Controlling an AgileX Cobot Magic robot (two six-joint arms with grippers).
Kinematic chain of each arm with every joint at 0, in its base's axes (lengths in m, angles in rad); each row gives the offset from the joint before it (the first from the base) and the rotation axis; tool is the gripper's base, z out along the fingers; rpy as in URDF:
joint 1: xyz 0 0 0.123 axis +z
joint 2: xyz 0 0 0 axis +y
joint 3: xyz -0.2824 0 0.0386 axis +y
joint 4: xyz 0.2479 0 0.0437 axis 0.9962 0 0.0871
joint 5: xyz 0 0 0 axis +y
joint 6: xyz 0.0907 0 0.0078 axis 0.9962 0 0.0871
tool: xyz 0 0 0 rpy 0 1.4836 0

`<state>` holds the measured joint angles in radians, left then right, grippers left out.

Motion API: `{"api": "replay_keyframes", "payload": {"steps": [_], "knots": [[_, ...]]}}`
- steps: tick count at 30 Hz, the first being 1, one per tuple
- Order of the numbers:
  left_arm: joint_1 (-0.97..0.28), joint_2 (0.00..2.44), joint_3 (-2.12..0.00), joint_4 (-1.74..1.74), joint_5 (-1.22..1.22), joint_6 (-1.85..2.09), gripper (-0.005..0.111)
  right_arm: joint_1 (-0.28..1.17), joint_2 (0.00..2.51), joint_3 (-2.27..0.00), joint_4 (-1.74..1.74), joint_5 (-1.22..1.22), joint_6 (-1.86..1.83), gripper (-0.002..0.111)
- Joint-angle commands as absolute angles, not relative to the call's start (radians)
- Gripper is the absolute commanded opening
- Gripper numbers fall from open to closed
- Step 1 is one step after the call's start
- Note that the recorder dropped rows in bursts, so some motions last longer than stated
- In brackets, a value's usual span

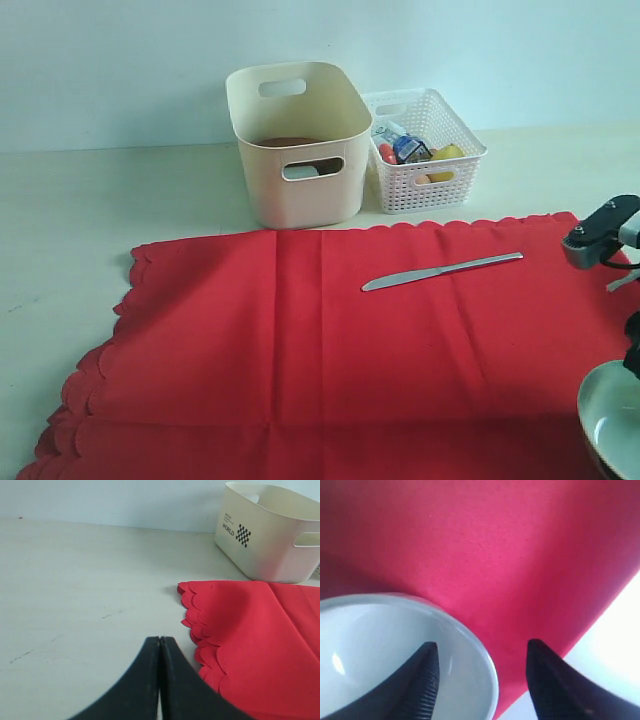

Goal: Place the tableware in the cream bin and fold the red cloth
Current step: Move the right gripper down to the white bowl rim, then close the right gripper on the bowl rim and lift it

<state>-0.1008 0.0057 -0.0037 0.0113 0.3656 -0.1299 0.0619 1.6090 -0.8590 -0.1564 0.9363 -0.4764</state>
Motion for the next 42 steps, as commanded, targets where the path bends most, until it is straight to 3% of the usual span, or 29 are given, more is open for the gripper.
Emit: {"api": "replay_keyframes", "payload": {"steps": [1, 10, 11, 13, 14, 15, 35, 42], "knots": [[-0.102, 0.000, 0.000, 0.013, 0.358, -0.132, 0.000, 0.056, 1.607, -0.855, -0.113, 0.940, -0.659, 0.051], [-0.102, 0.000, 0.000, 0.013, 0.358, -0.132, 0.000, 0.056, 1.710, -0.855, -0.043, 0.869, -0.829, 0.051], [-0.102, 0.000, 0.000, 0.013, 0.358, -0.132, 0.000, 0.056, 1.718, -0.855, -0.043, 0.866, -0.831, 0.046], [-0.102, 0.000, 0.000, 0.013, 0.358, -0.132, 0.000, 0.057, 1.724, -0.855, -0.043, 0.866, -0.835, 0.024], [-0.102, 0.000, 0.000, 0.013, 0.358, -0.132, 0.000, 0.057, 1.724, -0.855, -0.043, 0.864, -0.835, 0.007], [-0.102, 0.000, 0.000, 0.013, 0.358, -0.132, 0.000, 0.057, 1.722, -0.855, -0.043, 0.860, -0.835, 0.000], [-0.102, 0.000, 0.000, 0.013, 0.358, -0.132, 0.000, 0.057, 1.448, -0.855, 0.483, 0.598, -0.800, 0.000], [-0.102, 0.000, 0.000, 0.013, 0.358, -0.132, 0.000, 0.057, 1.476, -0.927, 0.650, 0.642, -0.821, 0.000]]}}
